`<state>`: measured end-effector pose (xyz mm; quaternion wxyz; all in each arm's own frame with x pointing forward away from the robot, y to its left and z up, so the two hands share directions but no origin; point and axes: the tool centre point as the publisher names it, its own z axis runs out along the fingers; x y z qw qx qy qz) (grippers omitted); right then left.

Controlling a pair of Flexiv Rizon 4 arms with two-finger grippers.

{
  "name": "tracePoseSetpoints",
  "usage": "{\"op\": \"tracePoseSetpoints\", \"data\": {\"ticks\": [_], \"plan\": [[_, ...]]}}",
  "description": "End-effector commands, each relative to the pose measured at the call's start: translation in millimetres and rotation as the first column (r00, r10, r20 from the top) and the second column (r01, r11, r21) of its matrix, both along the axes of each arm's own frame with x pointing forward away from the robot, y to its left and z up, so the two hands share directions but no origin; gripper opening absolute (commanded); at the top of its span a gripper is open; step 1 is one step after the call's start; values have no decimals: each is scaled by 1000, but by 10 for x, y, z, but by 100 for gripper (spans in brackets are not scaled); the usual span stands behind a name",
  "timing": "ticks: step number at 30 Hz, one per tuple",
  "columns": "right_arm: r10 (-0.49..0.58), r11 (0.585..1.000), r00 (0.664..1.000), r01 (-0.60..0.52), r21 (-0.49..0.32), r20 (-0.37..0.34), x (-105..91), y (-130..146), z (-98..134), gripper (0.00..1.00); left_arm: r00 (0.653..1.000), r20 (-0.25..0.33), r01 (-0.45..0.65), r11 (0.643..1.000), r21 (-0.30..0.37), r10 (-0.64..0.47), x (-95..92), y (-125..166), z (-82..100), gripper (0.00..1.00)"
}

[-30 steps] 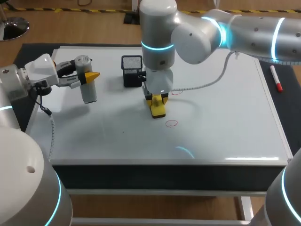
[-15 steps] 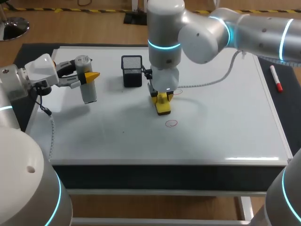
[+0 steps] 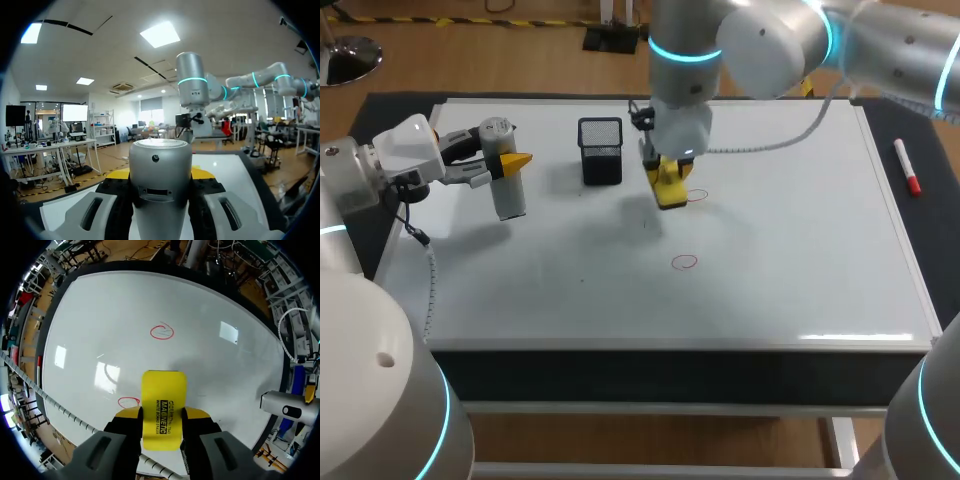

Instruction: Pick up the inspection probe, press it on each red-marked spot on the whiteboard one by one, put down the probe, pick up the eraser, and wipe off all the red marks.

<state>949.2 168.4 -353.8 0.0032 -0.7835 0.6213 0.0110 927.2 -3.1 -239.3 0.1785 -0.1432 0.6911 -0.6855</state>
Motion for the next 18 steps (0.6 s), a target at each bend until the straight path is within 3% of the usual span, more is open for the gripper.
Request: {"op": "tracePoseSetpoints", "data": {"ticks": [1,11,18], "plan": [[-22,1000,1000,22,15,12,88,-320,125,0,1000,2,-2,1000,-1,2,1,-4,4,0],[-192,981,981,193,-16,36,426,-1365,192,0,1000,2,-2,1000,-1,2,1,-4,4,0],[-296,954,954,297,-33,42,524,-2004,187,0,1000,2,-2,1000,-1,2,1,-4,4,0]]}}
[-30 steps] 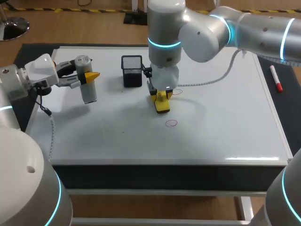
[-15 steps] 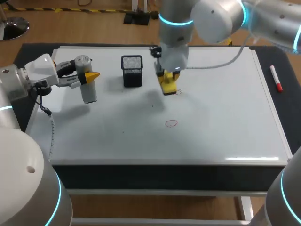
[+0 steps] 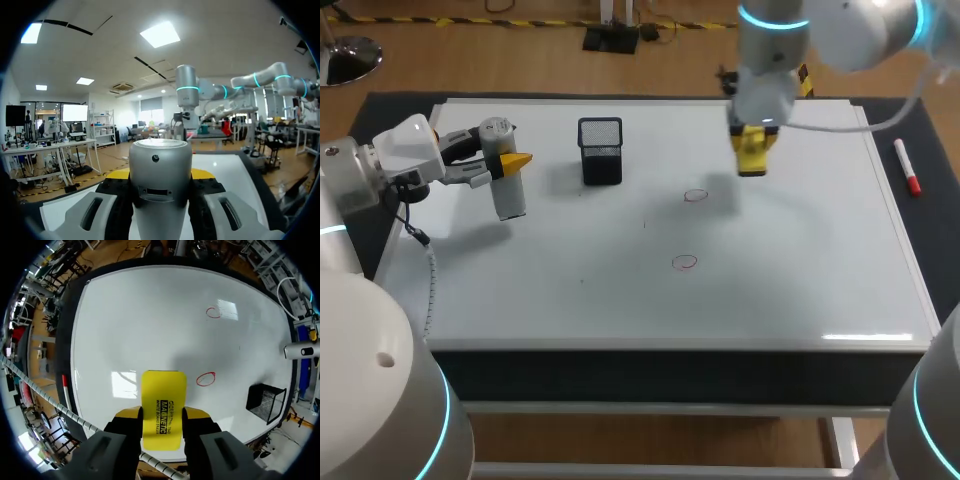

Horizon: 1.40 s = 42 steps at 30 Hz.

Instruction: Pick up the inspection probe, press it on each red-marked spot on the whiteboard one by one, put down the probe, pick up the eraser, and wipe off all the red marks.

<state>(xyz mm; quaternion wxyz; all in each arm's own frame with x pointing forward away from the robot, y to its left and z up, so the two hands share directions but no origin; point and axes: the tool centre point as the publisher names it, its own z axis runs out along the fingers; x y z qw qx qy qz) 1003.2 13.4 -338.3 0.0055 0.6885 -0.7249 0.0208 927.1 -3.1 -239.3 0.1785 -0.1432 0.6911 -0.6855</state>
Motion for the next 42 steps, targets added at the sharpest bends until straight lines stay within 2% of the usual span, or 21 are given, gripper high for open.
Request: {"op": "tracePoseSetpoints", "data": {"ticks": [1,8,14,34,42], "plan": [[-32,999,999,32,14,0,-14,-533,27,0,1000,2,-2,1000,-1,2,1,-3,4,0],[-111,994,994,111,-5,-6,-14,-1004,-19,0,1000,2,-2,1000,-1,2,1,-3,4,0],[-149,989,989,148,-25,-15,-51,-1239,-61,0,1000,2,-2,1000,-1,2,1,-3,4,0],[-161,987,987,160,-27,-19,-70,-1262,-42,0,1000,2,-2,1000,-1,2,1,-3,4,0],[-161,987,987,160,-27,-19,-70,-1262,-42,0,996,29,79,997,8,-80,-120,-465,164,0]]}}
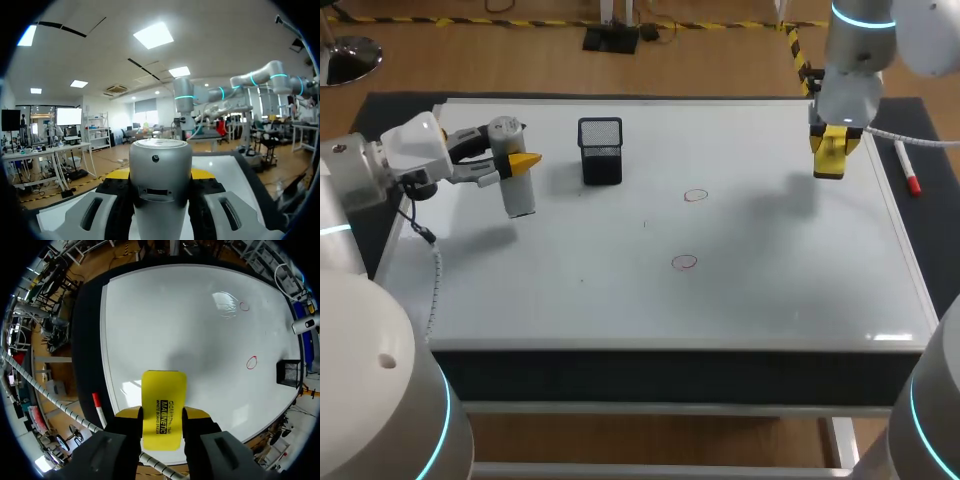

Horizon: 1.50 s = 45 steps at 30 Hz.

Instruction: Pick up the inspection probe, press it on each red-marked spot on the whiteboard one by one, put down the probe, pick up the eraser, and wipe off all the red marks.

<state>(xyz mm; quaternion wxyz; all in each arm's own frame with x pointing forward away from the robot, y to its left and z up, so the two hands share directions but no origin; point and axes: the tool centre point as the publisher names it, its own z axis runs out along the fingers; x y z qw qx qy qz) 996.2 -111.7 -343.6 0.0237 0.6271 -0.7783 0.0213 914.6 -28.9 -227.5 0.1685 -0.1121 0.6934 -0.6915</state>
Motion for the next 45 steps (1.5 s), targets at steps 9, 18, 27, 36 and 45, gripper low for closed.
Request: {"op": "tracePoseSetpoints", "data": {"ticks": [9,18,27,36,45], "plan": [[2,1000,1000,-2,-1,1,0,-11,10,0,982,39,187,982,-13,-187,-12,-993,173,0],[2,1000,1000,-2,-1,1,0,-11,10,0,965,38,262,964,-37,-260,93,-1879,133,0],[2,1000,1000,-2,-1,1,0,-11,10,0,972,8,236,972,-23,-236,238,-2400,66,0],[2,1000,1000,-2,-1,1,0,-11,10,0,985,0,171,985,-12,-171,420,-2714,-16,0],[2,1000,1000,-2,-1,1,0,-11,10,0,992,13,129,992,-15,-129,579,-2907,-75,0]]}}
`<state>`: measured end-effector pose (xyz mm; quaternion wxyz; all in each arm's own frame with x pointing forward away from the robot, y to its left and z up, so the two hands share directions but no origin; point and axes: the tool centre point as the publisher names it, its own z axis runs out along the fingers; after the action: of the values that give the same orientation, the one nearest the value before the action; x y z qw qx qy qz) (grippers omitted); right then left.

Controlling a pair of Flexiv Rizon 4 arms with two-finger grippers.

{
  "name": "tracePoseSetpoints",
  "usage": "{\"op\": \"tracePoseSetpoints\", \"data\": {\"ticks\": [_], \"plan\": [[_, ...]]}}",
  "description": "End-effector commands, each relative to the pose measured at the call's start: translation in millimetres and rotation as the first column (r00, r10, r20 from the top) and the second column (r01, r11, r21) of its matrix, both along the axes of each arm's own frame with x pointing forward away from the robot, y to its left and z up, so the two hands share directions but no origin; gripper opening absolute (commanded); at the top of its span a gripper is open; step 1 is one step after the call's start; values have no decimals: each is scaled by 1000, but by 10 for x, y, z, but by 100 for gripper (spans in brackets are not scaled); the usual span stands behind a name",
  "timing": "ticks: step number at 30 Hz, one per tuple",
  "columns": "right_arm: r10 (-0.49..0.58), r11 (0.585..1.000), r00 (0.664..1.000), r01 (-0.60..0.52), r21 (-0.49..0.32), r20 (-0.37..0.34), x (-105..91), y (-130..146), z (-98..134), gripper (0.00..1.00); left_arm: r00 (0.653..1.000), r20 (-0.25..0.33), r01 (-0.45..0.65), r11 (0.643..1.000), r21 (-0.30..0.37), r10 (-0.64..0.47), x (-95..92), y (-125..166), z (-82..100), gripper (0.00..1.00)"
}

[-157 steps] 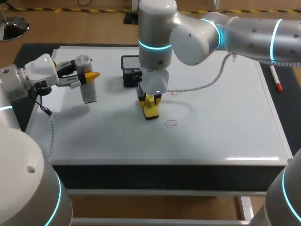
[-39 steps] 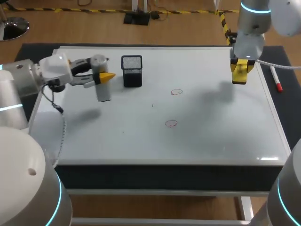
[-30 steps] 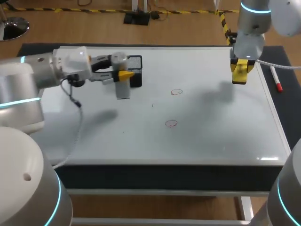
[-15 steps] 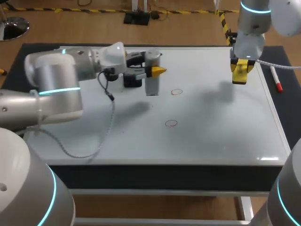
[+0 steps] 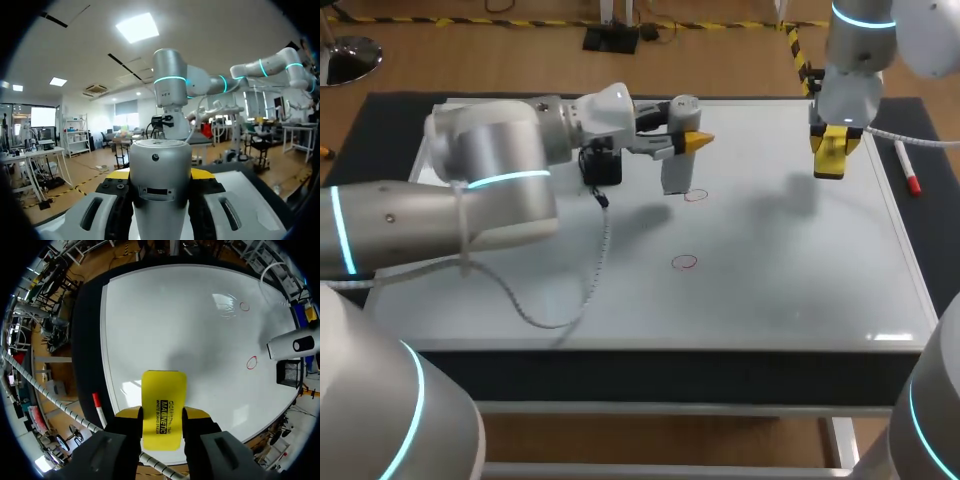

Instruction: Pick up the inspection probe, press it on each red-marked spot on the whiteboard one by one, put down the probe, pick up the eraser, and wipe off all the red marks.

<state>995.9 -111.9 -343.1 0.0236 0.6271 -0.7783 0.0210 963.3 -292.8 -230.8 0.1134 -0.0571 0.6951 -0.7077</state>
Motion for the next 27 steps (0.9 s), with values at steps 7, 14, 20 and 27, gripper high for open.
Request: {"op": "tracePoseSetpoints", "data": {"ticks": [7,14,20,27], "plan": [[2,1000,1000,-2,-2,1,3,-10,5,0,999,17,-51,998,29,50,160,-373,-105,0],[2,1000,1000,-2,-2,1,3,-10,5,0,998,10,-65,998,16,65,209,-433,-181,0],[2,1000,1000,-2,-2,1,3,-10,5,0,997,5,-76,997,9,76,242,-452,-239,0],[2,1000,1000,-2,-2,1,3,-10,5,0,996,-7,-92,996,-7,92,264,-419,-303,0]]}}
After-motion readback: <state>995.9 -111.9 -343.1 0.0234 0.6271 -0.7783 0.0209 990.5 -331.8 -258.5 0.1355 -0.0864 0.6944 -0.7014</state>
